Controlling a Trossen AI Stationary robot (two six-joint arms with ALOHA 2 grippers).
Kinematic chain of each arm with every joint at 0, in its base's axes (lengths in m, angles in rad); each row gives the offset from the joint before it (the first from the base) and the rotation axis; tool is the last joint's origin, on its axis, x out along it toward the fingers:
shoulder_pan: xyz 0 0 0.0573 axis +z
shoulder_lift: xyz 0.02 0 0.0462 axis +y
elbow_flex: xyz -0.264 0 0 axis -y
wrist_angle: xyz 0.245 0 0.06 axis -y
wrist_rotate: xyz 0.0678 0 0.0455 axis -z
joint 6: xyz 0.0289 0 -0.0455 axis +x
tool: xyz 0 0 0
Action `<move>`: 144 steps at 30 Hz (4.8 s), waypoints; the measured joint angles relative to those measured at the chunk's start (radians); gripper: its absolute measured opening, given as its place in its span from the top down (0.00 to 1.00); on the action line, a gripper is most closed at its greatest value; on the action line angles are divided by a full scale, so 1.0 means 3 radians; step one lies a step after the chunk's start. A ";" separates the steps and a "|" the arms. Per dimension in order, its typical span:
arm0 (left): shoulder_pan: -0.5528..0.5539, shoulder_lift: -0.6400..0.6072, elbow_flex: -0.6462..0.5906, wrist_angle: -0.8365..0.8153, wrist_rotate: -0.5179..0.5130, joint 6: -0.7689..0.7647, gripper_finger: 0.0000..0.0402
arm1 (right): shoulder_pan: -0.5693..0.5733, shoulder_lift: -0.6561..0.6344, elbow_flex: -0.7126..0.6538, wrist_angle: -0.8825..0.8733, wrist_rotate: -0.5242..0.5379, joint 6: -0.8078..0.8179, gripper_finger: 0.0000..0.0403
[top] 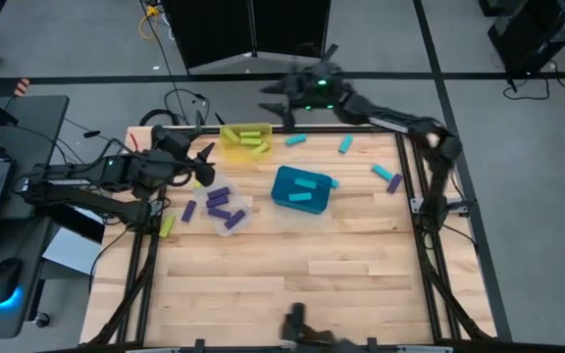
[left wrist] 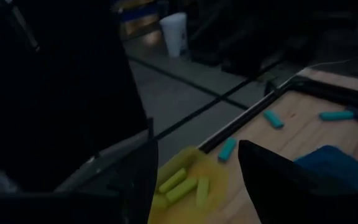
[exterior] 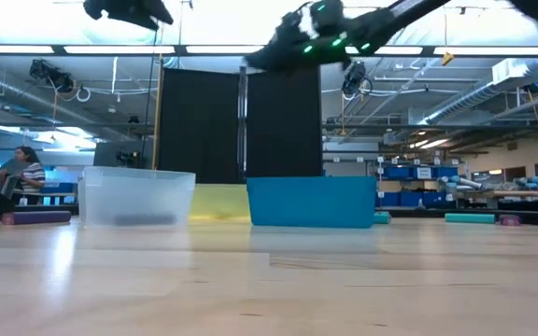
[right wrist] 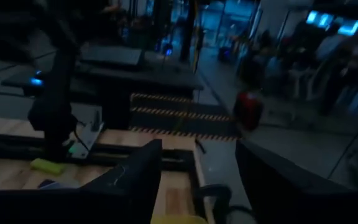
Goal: Sort blocks
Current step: Put the green block into the yellow bin
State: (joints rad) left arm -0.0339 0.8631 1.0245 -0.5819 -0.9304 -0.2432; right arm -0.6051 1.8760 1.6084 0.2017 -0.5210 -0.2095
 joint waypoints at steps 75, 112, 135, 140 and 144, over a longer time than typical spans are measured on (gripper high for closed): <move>-0.0333 0.0999 -0.0127 -0.3251 0.2311 -0.2531 0.42 | 0.0105 -0.3314 -0.3237 -0.1741 0.2345 0.0776 0.49; -0.0367 0.0569 -0.0816 -0.2334 0.2542 -0.2720 0.49 | 0.0162 -0.3314 -0.3236 -0.1524 0.2255 0.0675 0.49; -0.0365 0.1536 -0.0815 -0.2299 0.2649 -0.2160 0.48 | 0.0166 -0.3314 -0.3236 -0.1497 0.2157 0.0535 0.50; -0.0365 0.1524 -0.0815 -0.2318 0.2622 -0.2061 0.48 | 0.0196 -0.3314 -0.3236 -0.1498 0.2105 0.0520 0.50; -0.0364 0.1521 -0.0815 -0.2313 0.2603 -0.1928 0.48 | 0.0249 -0.3314 -0.3236 -0.1498 0.2095 0.0512 0.50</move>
State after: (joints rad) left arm -0.1432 1.3193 0.7799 -1.2757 -0.1493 -0.8215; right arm -0.5302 0.8818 0.6376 -0.2478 0.1076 -0.0559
